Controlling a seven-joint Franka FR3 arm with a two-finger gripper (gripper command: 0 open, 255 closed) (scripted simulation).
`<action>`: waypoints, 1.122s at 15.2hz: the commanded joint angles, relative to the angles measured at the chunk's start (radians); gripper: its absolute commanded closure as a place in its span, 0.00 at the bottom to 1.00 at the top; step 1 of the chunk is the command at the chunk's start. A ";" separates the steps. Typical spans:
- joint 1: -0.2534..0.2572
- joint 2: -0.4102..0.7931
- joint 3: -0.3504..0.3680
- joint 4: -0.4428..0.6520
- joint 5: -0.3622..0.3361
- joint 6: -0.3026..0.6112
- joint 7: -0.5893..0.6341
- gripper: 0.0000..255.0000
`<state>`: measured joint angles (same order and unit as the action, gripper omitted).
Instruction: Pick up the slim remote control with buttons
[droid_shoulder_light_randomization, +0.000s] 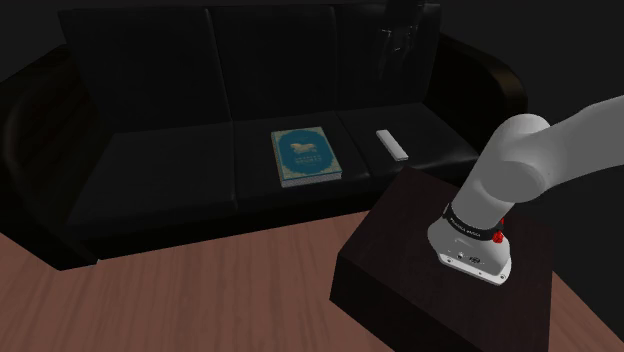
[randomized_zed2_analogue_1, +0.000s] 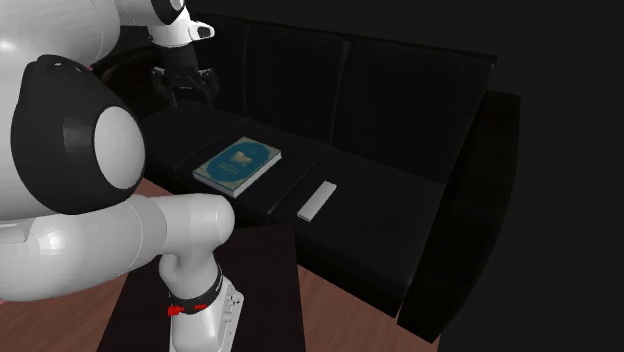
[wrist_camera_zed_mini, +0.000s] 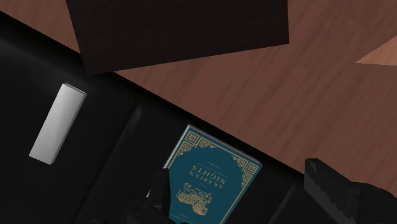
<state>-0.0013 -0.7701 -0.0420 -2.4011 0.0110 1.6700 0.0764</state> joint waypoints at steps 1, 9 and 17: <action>0.000 0.000 0.000 0.000 0.000 0.000 0.000 0.00; -0.073 0.086 -0.097 -0.141 -0.071 0.222 -0.054 0.00; -0.142 0.258 -0.205 -0.212 -0.129 0.465 -0.109 0.00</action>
<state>-0.1350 -0.5365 -0.2327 -2.6057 -0.1114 2.1016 -0.0247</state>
